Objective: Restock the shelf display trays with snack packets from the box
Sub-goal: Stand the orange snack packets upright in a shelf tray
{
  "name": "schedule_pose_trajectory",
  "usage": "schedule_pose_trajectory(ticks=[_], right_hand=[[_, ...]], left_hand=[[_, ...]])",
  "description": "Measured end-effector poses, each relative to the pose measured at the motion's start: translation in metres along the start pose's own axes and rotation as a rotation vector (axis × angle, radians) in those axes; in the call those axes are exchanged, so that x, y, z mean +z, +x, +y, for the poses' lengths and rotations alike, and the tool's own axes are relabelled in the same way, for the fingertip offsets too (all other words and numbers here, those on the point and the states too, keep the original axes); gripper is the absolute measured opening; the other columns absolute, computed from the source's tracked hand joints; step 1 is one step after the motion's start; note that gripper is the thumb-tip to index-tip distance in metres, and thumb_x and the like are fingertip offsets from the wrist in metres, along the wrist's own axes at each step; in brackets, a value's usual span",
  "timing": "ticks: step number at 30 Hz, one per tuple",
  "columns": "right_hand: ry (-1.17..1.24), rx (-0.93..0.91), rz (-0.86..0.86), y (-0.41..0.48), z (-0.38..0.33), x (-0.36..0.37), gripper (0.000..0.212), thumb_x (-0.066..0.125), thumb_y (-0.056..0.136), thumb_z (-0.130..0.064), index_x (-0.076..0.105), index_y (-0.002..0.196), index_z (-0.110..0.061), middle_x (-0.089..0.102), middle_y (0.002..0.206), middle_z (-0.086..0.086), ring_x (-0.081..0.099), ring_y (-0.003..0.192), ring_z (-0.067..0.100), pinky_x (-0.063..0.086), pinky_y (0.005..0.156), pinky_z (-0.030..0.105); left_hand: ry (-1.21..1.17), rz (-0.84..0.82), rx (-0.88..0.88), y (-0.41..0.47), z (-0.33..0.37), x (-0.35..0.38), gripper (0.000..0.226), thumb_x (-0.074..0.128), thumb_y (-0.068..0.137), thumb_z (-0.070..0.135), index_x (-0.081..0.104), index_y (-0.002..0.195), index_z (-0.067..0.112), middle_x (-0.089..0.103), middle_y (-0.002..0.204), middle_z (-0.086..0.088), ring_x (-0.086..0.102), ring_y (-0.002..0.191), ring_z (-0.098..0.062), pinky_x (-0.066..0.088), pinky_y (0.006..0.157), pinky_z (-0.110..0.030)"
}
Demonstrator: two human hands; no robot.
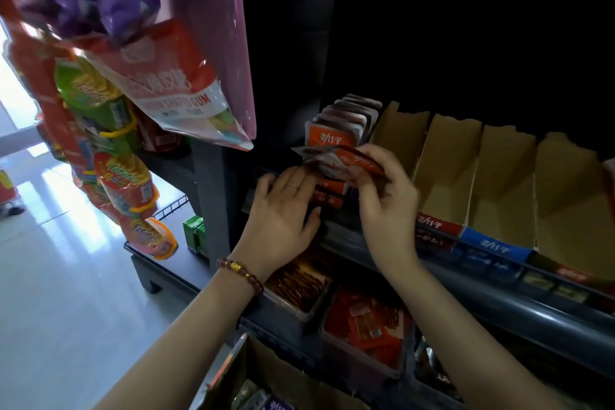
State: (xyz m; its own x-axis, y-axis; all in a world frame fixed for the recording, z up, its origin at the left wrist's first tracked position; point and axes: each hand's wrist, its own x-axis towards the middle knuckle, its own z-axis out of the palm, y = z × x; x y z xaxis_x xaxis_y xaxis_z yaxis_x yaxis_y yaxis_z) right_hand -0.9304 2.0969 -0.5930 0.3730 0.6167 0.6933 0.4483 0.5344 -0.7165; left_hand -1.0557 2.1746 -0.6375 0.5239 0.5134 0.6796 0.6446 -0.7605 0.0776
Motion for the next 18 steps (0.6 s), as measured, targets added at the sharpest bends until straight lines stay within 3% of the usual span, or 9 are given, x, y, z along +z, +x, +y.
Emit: schedule_pose_trajectory(ticks=[2, 5, 9, 15, 18], right_hand=[[-0.108, -0.054, 0.003, -0.001, 0.000, -0.002, 0.040, 0.052, 0.091, 0.006, 0.057, 0.117, -0.025, 0.061, 0.114, -0.012, 0.058, 0.108, 0.001, 0.048, 0.089, 0.018], [-0.349, -0.199, -0.061, -0.002, -0.002, -0.001, 0.046, 0.055, 0.086, 0.011, 0.058, 0.125, -0.013, 0.060, 0.119, -0.005, 0.054, 0.113, 0.002, 0.044, 0.097, 0.015], [-0.476, -0.206, -0.058, 0.008, -0.014, 0.003, 0.038, 0.057, 0.089, 0.005, 0.061, 0.124, -0.008, 0.065, 0.116, 0.003, 0.053, 0.104, -0.001, 0.043, 0.088, 0.006], [-0.671, -0.244, -0.078, 0.019, -0.021, 0.001, 0.031, 0.056, 0.092, -0.004, 0.060, 0.122, -0.010, 0.068, 0.102, 0.008, 0.067, 0.081, 0.023, 0.056, 0.061, 0.039], [-0.747, -0.285, -0.072, 0.023, -0.022, 0.003, 0.029, 0.057, 0.091, -0.004, 0.061, 0.120, -0.009, 0.068, 0.099, 0.011, 0.067, 0.077, 0.030, 0.056, 0.055, 0.041]], left_hand=[[0.007, -0.005, 0.009, -0.001, 0.001, 0.000, 0.048, 0.048, 0.081, 0.027, 0.055, 0.124, 0.010, 0.059, 0.123, -0.008, 0.050, 0.115, -0.021, 0.029, 0.089, -0.034], [0.008, -0.017, 0.029, -0.003, 0.001, -0.001, 0.051, 0.047, 0.079, 0.026, 0.055, 0.126, 0.010, 0.059, 0.125, -0.009, 0.051, 0.114, -0.022, 0.030, 0.091, -0.035], [-0.034, -0.011, 0.042, -0.002, 0.000, -0.004, 0.052, 0.045, 0.076, 0.024, 0.054, 0.126, 0.010, 0.058, 0.126, -0.010, 0.054, 0.113, -0.023, 0.030, 0.090, -0.036], [-0.069, 0.035, 0.036, -0.003, 0.002, -0.001, 0.051, 0.046, 0.074, 0.022, 0.048, 0.125, 0.012, 0.056, 0.126, -0.012, 0.045, 0.117, -0.019, 0.028, 0.086, -0.034], [-0.099, 0.007, 0.004, -0.003, 0.004, 0.001, 0.053, 0.045, 0.074, 0.025, 0.048, 0.125, 0.012, 0.053, 0.129, -0.012, 0.045, 0.122, -0.021, 0.026, 0.092, -0.034]])
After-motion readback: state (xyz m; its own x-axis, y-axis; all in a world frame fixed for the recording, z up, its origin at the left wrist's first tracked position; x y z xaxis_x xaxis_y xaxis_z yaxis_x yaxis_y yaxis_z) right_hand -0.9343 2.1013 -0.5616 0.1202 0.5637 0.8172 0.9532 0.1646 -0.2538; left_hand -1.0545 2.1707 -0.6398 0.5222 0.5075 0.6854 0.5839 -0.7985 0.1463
